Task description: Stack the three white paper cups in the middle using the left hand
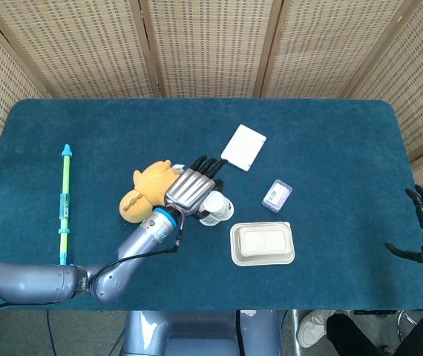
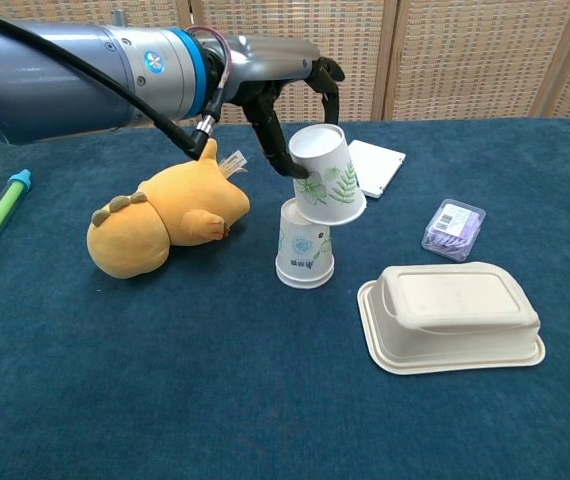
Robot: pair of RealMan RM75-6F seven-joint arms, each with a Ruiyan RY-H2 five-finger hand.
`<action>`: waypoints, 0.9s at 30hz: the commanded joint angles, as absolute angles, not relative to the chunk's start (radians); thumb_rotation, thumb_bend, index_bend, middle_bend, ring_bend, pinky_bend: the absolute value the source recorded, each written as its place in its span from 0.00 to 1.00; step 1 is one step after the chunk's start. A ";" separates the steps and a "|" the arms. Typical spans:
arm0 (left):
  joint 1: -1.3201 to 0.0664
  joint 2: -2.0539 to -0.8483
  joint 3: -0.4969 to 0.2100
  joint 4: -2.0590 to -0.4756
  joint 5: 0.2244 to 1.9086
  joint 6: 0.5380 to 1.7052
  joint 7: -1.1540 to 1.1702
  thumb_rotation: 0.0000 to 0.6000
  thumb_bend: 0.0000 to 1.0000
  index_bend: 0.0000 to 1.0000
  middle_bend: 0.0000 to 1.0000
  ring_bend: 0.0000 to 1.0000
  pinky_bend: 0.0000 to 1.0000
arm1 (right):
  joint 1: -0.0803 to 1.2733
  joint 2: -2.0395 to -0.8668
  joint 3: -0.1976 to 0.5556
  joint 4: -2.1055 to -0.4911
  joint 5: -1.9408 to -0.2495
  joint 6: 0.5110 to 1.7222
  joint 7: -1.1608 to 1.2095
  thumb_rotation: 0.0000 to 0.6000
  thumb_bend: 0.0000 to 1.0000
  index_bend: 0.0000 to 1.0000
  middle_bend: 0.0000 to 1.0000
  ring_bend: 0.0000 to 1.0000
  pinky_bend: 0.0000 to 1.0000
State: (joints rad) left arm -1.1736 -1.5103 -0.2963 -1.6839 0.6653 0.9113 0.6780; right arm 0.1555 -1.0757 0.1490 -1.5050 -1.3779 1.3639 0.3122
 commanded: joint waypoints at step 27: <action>-1.214 -1.487 -0.207 -1.675 0.607 0.934 0.694 1.00 0.27 0.25 0.00 0.00 0.00 | 0.157 -1.078 0.150 -1.505 -1.382 1.358 0.309 1.00 0.07 0.01 0.00 0.00 0.02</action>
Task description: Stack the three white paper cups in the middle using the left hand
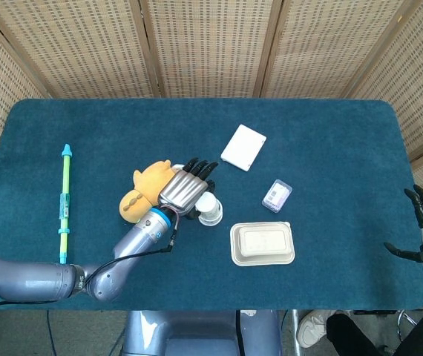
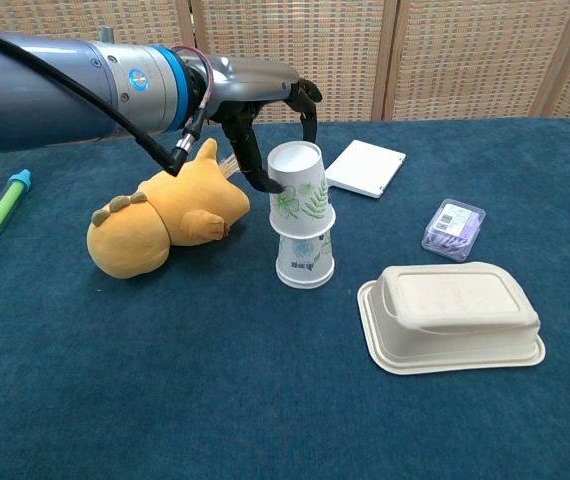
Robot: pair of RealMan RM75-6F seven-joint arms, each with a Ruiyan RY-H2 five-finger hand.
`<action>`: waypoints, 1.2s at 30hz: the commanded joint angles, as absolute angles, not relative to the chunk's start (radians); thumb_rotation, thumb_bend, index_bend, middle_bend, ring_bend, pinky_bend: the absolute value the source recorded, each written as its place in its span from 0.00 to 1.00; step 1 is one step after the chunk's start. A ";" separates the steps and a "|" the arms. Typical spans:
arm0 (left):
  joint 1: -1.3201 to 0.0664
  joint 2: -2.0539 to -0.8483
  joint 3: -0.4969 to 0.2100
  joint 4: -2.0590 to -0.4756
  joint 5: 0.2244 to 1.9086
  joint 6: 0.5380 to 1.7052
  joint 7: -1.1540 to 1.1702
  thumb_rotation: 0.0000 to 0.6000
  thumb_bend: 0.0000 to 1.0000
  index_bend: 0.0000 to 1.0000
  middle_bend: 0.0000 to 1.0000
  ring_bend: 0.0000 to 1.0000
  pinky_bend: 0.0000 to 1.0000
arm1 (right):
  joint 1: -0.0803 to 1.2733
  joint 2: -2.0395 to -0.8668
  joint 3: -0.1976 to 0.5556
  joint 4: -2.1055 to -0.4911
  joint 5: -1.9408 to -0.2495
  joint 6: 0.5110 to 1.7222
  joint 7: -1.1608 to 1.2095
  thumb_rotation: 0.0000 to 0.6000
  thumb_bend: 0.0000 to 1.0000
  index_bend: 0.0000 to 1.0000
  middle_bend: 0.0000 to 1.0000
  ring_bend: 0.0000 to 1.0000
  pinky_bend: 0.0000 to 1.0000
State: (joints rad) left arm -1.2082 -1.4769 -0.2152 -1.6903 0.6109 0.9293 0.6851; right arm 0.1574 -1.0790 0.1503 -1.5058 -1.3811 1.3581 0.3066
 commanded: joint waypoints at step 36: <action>-0.556 -1.401 0.195 -1.836 1.280 1.750 0.600 1.00 0.26 0.00 0.00 0.00 0.00 | 0.171 -1.130 0.139 -1.534 -1.401 1.383 0.106 1.00 0.07 0.01 0.00 0.00 0.02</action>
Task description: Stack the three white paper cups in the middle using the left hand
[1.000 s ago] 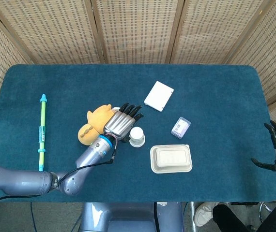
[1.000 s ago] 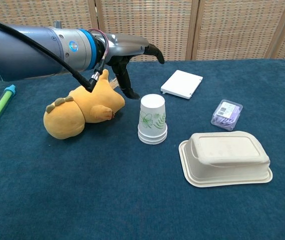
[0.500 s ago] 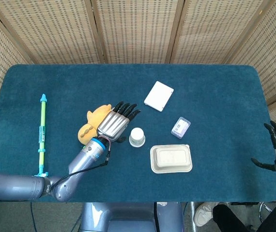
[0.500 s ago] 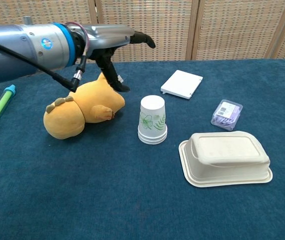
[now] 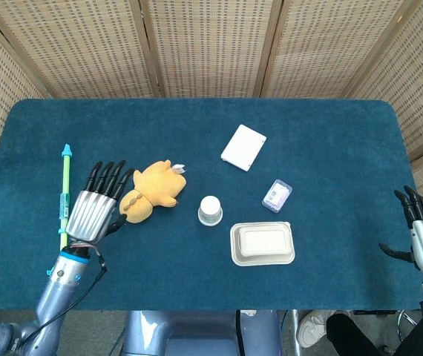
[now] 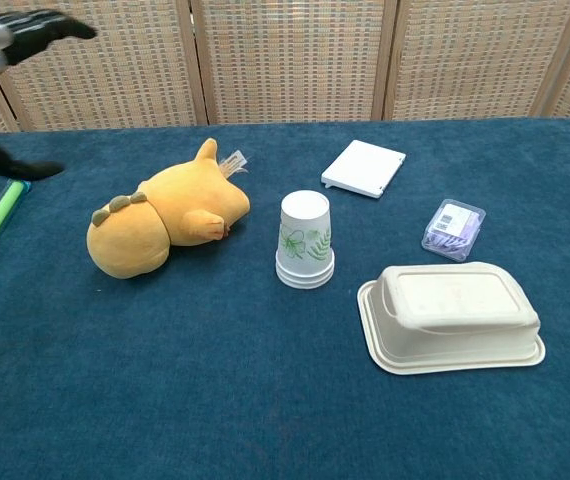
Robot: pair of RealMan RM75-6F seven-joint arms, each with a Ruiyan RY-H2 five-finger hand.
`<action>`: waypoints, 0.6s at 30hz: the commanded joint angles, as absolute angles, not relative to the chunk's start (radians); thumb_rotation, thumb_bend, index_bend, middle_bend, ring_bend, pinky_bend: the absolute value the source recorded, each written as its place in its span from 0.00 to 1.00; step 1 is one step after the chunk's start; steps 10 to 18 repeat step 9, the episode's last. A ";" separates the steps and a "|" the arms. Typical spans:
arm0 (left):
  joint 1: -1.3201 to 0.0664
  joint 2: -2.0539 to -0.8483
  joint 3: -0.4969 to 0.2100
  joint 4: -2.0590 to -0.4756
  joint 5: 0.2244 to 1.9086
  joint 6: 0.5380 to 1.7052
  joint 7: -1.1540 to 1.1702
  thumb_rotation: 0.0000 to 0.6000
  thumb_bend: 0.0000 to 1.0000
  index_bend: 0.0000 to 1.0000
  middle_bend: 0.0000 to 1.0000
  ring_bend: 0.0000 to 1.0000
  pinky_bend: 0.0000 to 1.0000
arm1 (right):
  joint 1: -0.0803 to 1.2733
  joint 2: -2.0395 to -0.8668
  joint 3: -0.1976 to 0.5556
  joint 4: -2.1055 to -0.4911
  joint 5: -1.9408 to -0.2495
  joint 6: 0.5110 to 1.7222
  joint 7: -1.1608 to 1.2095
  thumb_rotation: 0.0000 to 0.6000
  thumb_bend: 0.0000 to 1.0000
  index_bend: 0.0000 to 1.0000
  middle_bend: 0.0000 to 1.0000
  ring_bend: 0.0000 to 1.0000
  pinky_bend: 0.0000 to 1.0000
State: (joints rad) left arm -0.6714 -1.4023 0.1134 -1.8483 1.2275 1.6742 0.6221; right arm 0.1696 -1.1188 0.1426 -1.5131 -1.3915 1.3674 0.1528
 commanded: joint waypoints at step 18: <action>-0.420 -1.363 0.255 -1.774 1.310 1.731 0.507 1.00 0.26 0.00 0.00 0.00 0.00 | 0.167 -1.148 0.123 -1.578 -1.432 1.415 0.000 1.00 0.07 0.01 0.00 0.00 0.02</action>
